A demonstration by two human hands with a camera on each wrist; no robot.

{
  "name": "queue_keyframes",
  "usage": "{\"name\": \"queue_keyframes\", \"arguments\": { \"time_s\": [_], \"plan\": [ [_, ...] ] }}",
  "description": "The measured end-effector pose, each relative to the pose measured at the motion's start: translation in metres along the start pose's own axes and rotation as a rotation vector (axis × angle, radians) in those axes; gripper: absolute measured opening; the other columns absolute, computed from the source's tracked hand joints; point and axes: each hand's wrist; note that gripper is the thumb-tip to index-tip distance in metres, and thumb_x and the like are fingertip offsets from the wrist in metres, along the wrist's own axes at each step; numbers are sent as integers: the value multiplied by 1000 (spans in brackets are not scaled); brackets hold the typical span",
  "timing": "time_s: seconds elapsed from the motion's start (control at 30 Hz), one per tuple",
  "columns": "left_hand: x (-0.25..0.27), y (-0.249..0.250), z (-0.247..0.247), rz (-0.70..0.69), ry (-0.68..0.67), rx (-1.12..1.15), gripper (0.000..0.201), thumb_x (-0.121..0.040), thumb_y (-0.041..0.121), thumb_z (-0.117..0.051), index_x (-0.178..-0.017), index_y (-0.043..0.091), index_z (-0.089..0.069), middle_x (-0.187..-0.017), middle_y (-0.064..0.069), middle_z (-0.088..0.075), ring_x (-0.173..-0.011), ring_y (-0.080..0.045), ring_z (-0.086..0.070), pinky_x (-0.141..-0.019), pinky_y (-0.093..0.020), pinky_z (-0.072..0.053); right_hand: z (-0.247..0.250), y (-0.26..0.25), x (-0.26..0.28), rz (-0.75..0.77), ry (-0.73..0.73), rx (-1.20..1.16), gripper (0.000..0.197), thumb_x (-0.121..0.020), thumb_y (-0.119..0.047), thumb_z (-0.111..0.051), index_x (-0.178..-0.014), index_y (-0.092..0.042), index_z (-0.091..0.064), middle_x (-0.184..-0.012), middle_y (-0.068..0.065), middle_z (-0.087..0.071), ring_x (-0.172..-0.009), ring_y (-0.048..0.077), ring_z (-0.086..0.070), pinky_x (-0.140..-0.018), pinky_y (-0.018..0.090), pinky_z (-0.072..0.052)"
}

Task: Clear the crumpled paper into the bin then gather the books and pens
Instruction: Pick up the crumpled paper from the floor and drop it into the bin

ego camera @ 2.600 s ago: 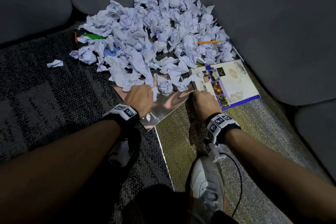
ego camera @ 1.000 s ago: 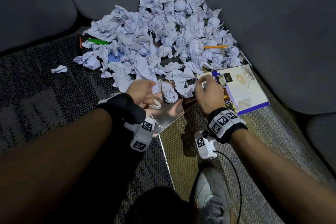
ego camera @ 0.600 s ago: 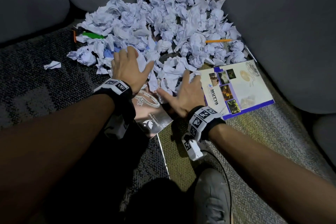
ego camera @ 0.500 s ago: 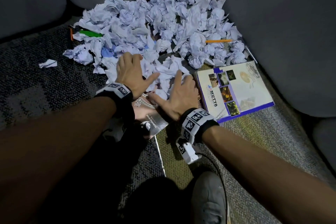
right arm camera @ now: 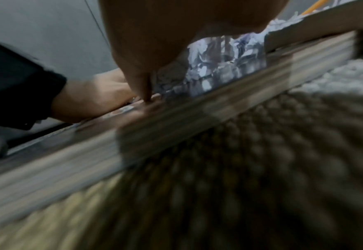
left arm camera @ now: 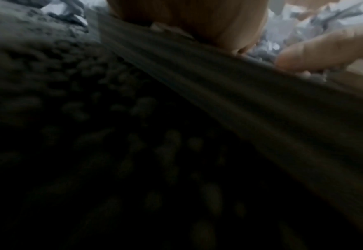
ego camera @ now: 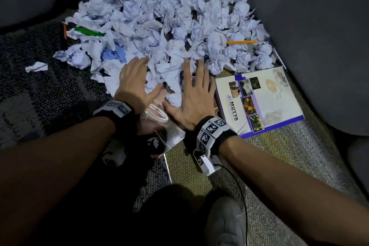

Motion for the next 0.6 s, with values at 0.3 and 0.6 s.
{"name": "queue_keyframes", "arguments": {
  "time_s": [0.3,0.6],
  "plan": [
    [-4,3,8,115,221,239,17,-86,15,-59,-82,1,-50,-81,-13,-49,-81,-28,-47,-69,-29,-29,10,1,-18,-13,48,49,117,-68,-81,-45,-154,-21,7,-158,26,9,-146,42,7,-114,65,-6],
    [-17,4,30,359,287,462,54,-75,50,-49,-90,0,-63,-82,-15,-68,-79,-28,-62,-72,-34,-49,-7,-8,-52,329,-147,49,75,-81,-60,-43,-147,-28,-28,-157,8,-20,-138,39,-27,-105,59,-32]
  ]
}}
Point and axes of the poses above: each hand's wrist, its own x-axis away from the middle knuckle, its own z-axis out of the back of the hand, y = z × x
